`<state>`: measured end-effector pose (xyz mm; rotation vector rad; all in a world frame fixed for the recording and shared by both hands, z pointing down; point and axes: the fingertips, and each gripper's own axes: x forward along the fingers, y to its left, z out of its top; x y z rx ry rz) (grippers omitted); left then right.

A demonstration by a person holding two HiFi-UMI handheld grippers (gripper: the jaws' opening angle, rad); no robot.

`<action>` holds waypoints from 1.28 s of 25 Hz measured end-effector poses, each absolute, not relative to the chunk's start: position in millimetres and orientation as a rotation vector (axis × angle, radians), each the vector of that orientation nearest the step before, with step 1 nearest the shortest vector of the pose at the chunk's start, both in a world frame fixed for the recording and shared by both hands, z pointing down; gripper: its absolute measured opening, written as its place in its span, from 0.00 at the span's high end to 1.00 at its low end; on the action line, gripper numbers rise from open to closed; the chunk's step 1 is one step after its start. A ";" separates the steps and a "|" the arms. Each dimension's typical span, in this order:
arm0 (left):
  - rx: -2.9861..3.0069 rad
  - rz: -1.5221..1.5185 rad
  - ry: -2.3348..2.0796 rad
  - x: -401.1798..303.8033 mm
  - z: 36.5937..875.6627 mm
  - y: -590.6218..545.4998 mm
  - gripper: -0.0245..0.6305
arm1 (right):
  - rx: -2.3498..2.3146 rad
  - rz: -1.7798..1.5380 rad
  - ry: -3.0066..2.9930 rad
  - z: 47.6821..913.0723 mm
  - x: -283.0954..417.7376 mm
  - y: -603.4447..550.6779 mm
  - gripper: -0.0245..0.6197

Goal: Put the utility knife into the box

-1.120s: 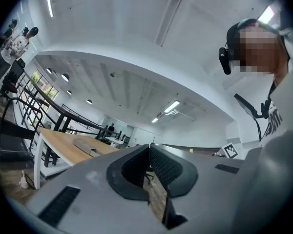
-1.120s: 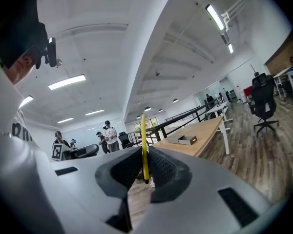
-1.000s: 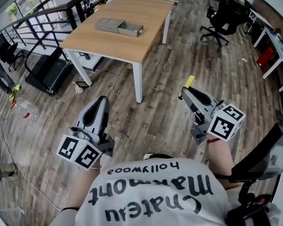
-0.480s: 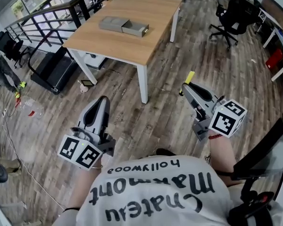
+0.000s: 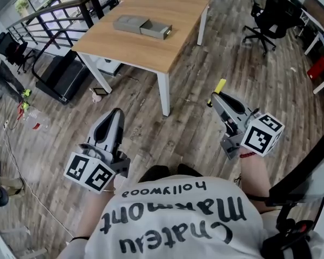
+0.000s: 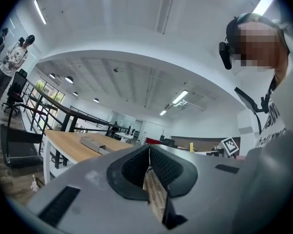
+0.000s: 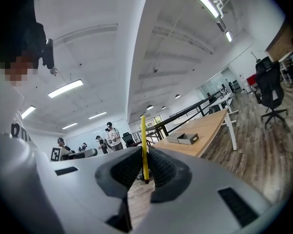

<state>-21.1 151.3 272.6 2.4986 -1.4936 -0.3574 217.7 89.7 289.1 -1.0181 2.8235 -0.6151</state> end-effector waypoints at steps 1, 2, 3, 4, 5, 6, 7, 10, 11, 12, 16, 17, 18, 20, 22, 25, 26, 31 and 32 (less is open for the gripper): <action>2.494 -0.353 -1.497 -21.8 273.8 151.8 0.94 | -1.018 -0.625 2.821 291.1 218.1 90.7 0.89; 2.489 -0.351 -1.501 -22.9 274.9 151.8 0.94 | -1.017 -0.633 2.819 292.7 217.9 91.7 0.89; 2.484 -0.352 -1.503 -24.1 275.6 151.2 0.94 | -1.016 -0.638 2.819 293.9 217.2 92.1 0.89; 2.483 -0.353 -1.503 -25.0 276.1 149.6 0.94 | -1.017 -0.641 2.820 294.9 216.2 91.8 0.89; 2.484 -0.352 -1.499 -25.1 276.5 147.4 0.94 | -1.020 -0.643 2.820 295.9 215.6 90.7 0.89; 2.488 -0.348 -1.493 -24.5 277.3 144.6 0.94 | -1.027 -0.646 2.819 297.0 215.6 88.9 0.89; 2.493 -0.342 -1.483 -23.6 278.7 141.5 0.94 | -1.035 -0.649 2.816 298.4 216.1 86.7 0.89; 2.507 -0.329 -1.459 -22.5 285.8 130.9 0.94 | -1.062 -0.651 2.803 304.9 218.3 79.8 0.89; 2.512 -0.332 -1.452 -22.3 287.9 126.6 0.94 | -1.071 -0.647 2.800 306.9 219.4 76.8 0.89; 2.518 -0.337 -1.444 -21.8 289.7 121.3 0.94 | -1.080 -0.640 2.798 308.3 221.0 72.9 0.89; 2.526 -0.365 -1.404 -23.3 292.3 81.8 0.94 | -1.128 -0.621 2.785 308.1 224.1 43.8 0.89; 2.527 -0.374 -1.393 -24.6 289.7 68.8 0.94 | -1.138 -0.623 2.782 306.4 223.1 33.9 0.89; 2.534 -0.381 -1.382 -25.2 285.7 55.9 0.94 | -1.146 -0.625 2.780 303.9 221.7 23.5 0.89; 2.569 -0.380 -1.365 -24.3 276.8 32.5 0.94 | -1.158 -0.623 2.773 298.6 218.4 2.3 0.89; 2.602 -0.358 -1.365 -25.4 273.1 11.0 0.94 | -1.160 -0.625 2.767 296.4 212.3 -19.0 0.89; 2.602 -0.334 -1.369 -37.3 275.7 -20.6 0.94 | -1.147 -0.645 2.785 300.4 194.7 -47.0 0.89; 2.597 -0.334 -1.363 -41.6 276.3 -31.0 0.94 | -1.151 -0.651 2.790 301.8 190.6 -56.0 0.89; 2.599 -0.336 -1.301 -48.6 272.1 -82.4 0.94 | -1.210 -0.663 2.733 296.8 193.8 -104.9 0.89; 2.599 -0.331 -1.299 -50.1 271.0 -93.3 0.94 | -1.214 -0.666 2.727 296.0 192.7 -114.5 0.89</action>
